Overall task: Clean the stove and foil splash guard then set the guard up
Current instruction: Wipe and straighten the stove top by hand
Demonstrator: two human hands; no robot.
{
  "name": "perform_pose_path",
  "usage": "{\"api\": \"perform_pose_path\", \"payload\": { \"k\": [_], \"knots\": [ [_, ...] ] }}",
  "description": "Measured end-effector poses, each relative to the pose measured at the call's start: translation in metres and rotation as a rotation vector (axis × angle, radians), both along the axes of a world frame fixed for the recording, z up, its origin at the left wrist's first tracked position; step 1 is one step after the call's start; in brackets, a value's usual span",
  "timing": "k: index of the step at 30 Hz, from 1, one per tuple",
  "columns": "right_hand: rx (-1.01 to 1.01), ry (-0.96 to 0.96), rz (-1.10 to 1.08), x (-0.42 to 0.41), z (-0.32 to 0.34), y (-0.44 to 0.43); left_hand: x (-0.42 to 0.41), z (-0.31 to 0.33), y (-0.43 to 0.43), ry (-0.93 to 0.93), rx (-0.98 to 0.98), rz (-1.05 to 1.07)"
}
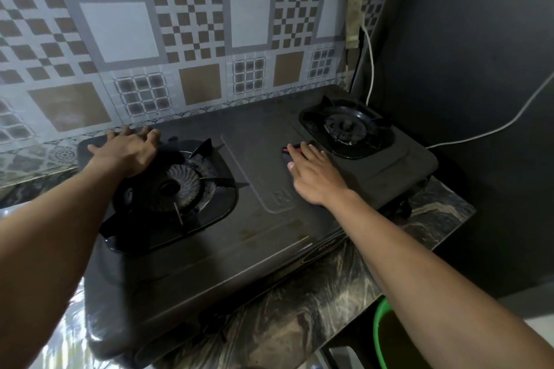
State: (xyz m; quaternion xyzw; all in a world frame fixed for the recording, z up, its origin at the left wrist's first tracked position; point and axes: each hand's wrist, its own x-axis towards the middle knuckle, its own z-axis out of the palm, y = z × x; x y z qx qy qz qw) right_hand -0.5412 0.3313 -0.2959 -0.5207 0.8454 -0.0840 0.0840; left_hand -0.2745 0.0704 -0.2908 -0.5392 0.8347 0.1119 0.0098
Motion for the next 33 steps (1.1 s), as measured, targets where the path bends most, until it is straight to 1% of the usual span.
{"api": "perform_pose_path", "payload": {
  "k": [5, 9, 11, 16, 20, 27, 33],
  "knots": [
    [-0.083, -0.080, 0.174, 0.056, -0.001, 0.000, 0.002, 0.002, 0.003, 0.023, 0.014, 0.008],
    [-0.113, -0.116, 0.228, 0.055, 0.002, 0.004, -0.003, 0.007, 0.009, 0.012, -0.009, -0.039],
    [-0.113, -0.123, 0.248, 0.047, 0.005, 0.003, -0.010, 0.012, 0.012, 0.041, -0.005, -0.081],
    [-0.109, -0.130, 0.255, 0.035, 0.002, -0.009, -0.054, 0.024, 0.041, 0.076, -0.081, -0.198],
    [-0.097, -0.086, 0.201, 0.011, 0.001, -0.024, -0.093, 0.026, 0.059, 0.064, -0.099, -0.269],
    [-0.043, -0.062, 0.172, -0.025, 0.006, -0.066, -0.139, 0.021, 0.068, 0.004, -0.090, -0.287],
    [0.035, -0.071, 0.166, -0.047, 0.018, -0.108, -0.155, 0.010, 0.064, -0.074, -0.058, -0.246]
  ]
}}
